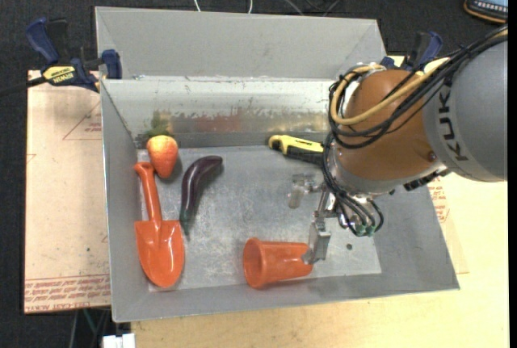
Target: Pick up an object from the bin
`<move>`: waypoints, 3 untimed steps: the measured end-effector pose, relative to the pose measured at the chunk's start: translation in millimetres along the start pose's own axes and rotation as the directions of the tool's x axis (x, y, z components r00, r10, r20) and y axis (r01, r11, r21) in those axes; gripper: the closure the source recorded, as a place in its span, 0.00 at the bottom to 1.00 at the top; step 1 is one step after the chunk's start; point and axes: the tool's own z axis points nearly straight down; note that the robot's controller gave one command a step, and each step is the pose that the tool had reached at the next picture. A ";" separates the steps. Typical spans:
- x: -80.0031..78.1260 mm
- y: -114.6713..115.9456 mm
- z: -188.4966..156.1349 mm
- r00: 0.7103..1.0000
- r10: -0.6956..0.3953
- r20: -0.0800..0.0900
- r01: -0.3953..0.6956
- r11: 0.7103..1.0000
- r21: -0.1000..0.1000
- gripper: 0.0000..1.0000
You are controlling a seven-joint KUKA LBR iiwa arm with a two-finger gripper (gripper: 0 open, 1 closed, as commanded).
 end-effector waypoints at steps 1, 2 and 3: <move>-1.7 -0.2 -3.1 1.000 0.001 0.007 -0.001 1.000 0.000 0.00; 10.5 19.3 103.7 0.986 -0.169 0.019 0.169 0.986 0.001 0.00; 17.3 23.5 45.3 0.965 -0.262 0.016 0.262 0.965 0.003 0.00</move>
Offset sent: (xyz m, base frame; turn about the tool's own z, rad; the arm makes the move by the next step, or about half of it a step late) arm -0.0152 0.0192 -0.1053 -0.1753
